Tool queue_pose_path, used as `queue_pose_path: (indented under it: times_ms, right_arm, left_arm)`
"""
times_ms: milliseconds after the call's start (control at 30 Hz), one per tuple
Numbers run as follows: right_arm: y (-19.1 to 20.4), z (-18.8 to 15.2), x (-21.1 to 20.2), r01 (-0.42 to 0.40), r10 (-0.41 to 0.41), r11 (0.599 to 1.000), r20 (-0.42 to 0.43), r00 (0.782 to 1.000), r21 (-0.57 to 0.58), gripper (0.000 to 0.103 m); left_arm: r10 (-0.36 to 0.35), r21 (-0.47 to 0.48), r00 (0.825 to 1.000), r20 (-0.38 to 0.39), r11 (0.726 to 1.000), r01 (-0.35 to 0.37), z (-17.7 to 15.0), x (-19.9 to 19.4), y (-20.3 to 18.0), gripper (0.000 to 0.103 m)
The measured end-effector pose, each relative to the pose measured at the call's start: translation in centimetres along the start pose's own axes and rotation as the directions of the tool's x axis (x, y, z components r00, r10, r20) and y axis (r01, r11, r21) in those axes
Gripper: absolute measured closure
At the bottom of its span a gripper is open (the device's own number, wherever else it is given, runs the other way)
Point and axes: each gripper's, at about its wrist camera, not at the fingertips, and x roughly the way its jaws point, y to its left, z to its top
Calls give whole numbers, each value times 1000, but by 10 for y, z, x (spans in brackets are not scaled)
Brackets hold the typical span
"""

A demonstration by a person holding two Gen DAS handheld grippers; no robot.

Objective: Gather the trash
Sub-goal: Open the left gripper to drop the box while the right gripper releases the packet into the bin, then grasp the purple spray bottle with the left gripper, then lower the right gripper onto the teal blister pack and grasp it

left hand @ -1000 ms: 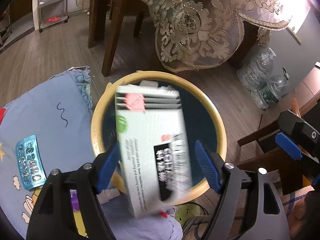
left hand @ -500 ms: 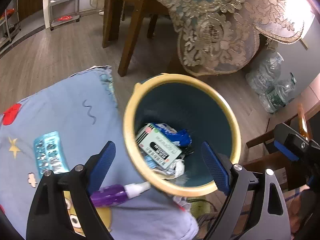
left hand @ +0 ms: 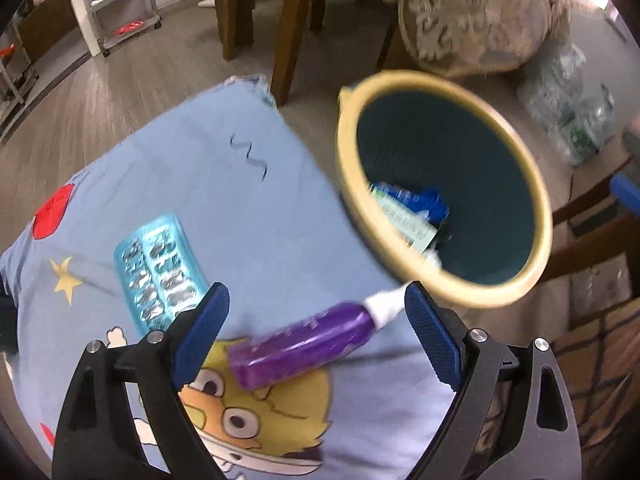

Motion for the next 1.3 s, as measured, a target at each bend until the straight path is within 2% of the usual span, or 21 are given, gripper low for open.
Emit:
queue_pose_path:
  times_ms: [167,300,400,500,667,833,900,1133,1300]
  right_arm:
    - [-1,0,0,-7,7,1000,-2,1000,8,16]
    - [-2,0,-1,-10,11,1000,-3,1000,13,16]
    - [-2,1,-1,-14,14,1000,-4,1000,17,16]
    - [-3,1,-2,-16,17,1000,-6,1000,20,16]
    - [-3,1,-1,-19,19,1000,-8,1000,18,16]
    - [-1,0,-2,-19,19,1000,-11,1000,14,16]
    - [1,-2,0,-22,22,1000,-18,1000,7,16]
    - [19,-12,12,-41,38,998,-63,997,-51,16]
    - [50,-26,28,-76,55,983,-126,991,-165,16]
  left_arm:
    - [36,99,997,-70,995,-29,-14,16,-10,15]
    - [104,192,990,-99,978,-83,-26,25,-20,16]
    - [129,240,985,-119,966,-97,-30,31,-25,18]
    - [165,273,978,-124,954,-127,-32,33,-28,27]
    - [152,278,980,-126,954,-112,-30,31,-32,41]
    - [132,299,983,-129,950,-89,-33,29,-37,67]
    - [129,302,983,-133,950,-83,-38,25,-37,69]
    - [64,228,989,-133,973,-33,-62,1,-10,69]
    - [39,58,996,-79,998,-34,-77,-30,40,69]
